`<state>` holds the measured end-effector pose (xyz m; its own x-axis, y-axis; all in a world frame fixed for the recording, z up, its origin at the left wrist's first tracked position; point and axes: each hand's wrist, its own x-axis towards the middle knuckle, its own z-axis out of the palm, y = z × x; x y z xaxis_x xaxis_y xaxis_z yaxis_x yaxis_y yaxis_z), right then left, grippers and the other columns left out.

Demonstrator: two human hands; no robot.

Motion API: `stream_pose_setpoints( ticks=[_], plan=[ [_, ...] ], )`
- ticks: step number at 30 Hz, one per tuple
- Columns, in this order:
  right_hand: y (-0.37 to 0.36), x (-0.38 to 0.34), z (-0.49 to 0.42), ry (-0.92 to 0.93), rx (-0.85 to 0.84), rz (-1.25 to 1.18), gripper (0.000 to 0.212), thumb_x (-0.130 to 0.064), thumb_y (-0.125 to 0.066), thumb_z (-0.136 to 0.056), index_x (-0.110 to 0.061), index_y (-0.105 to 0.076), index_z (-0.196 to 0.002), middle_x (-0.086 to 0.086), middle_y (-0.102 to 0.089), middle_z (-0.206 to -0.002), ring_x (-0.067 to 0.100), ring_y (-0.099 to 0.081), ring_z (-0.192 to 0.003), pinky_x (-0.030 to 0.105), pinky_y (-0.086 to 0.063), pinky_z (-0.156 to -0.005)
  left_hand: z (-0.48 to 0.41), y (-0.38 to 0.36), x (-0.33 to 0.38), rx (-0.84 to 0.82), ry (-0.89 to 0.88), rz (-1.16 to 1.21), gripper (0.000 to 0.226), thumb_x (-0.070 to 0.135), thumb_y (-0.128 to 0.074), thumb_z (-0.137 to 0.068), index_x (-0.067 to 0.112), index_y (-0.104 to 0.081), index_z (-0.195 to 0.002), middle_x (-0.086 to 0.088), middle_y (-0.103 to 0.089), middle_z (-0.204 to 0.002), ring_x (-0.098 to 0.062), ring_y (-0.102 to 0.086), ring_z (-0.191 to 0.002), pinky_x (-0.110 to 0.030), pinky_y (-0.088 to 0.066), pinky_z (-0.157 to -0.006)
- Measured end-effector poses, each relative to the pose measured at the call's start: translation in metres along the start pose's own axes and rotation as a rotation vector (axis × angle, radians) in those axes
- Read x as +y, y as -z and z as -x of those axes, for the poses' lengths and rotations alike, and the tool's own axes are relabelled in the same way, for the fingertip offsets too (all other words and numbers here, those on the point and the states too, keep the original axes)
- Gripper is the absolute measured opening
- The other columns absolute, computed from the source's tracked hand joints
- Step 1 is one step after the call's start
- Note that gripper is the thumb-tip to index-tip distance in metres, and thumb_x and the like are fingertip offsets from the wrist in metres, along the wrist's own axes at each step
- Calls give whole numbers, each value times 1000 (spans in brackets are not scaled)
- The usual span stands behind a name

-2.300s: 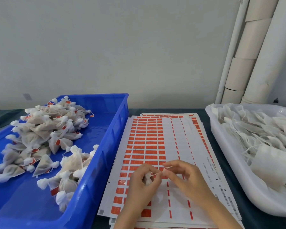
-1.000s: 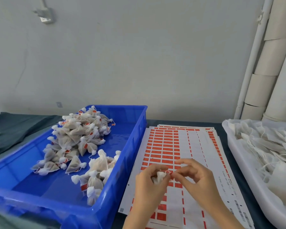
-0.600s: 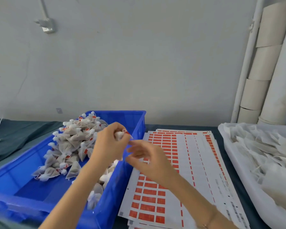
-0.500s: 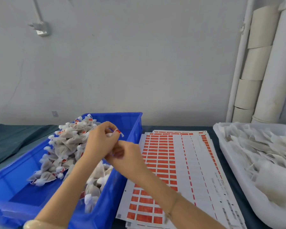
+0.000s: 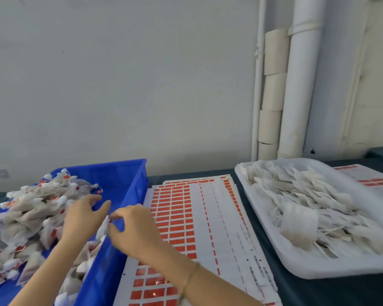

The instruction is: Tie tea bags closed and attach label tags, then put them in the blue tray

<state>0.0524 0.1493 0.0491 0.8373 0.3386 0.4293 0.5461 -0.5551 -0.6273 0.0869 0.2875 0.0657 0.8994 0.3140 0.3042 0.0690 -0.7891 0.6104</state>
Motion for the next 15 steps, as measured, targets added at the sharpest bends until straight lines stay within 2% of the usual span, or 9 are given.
stream_pose_setpoints(
  ticks=[2,5,7,9,10,11,13,15],
  plan=[
    [36,12,30,-10,88,-92,27,-31,-60,-92,-19,-67,-116,-3,-70,-110,10,-62,-98,23,-50,-90,9,-12,29,47,-146,33,33,22,-63,-90,8,-62,-121,-11,-63,-123,-26,-57,-112,-39,-45,-89],
    [108,36,75,-79,240,-63,17,-36,-63,-90,-28,-70,-104,-18,-69,-97,-3,-61,-86,10,-51,-76,31,-38,91,-34,-324,155,20,29,-63,-90,24,-66,-110,4,-64,-114,-6,-58,-95,-23,-45,-76],
    [159,54,103,-149,338,54,15,-38,-64,-87,-32,-71,-99,-27,-65,-90,-7,-59,-85,10,-50,-71,50,-62,135,-153,-435,195,13,33,-62,-91,34,-64,-104,13,-64,-108,0,-58,-86,-12,-40,-67],
    [203,75,125,-235,423,259,19,-37,-65,-85,-34,-70,-102,-27,-65,-92,-5,-59,-86,16,-49,-78,72,-88,175,-264,-561,239,18,33,-61,-92,34,-64,-109,15,-61,-111,0,-56,-94,-11,-41,-72],
    [221,86,133,-297,436,379,24,-36,-66,-85,-32,-68,-109,-23,-65,-99,-2,-58,-92,22,-48,-84,82,-102,192,-314,-637,254,22,31,-60,-92,33,-63,-114,14,-60,-115,-1,-55,-100,-14,-43,-79],
    [237,98,138,-385,411,510,33,-37,-66,-86,-30,-63,-118,-15,-65,-109,5,-57,-101,28,-46,-89,92,-116,208,-366,-717,258,28,29,-59,-93,30,-61,-121,11,-59,-121,-5,-55,-106,-19,-45,-86],
    [259,121,147,-609,255,748,50,-44,-59,-89,-26,-48,-134,-3,-59,-126,21,-53,-116,36,-41,-93,109,-140,235,-507,-856,223,40,22,-57,-94,24,-52,-134,4,-53,-136,-14,-50,-122,-29,-42,-100],
    [268,139,153,-762,107,809,55,-47,-52,-92,-23,-38,-140,0,-53,-135,24,-50,-122,36,-41,-94,120,-160,253,-654,-923,171,50,17,-57,-94,20,-43,-142,-2,-46,-144,-20,-42,-131,-34,-36,-108]
  ],
)
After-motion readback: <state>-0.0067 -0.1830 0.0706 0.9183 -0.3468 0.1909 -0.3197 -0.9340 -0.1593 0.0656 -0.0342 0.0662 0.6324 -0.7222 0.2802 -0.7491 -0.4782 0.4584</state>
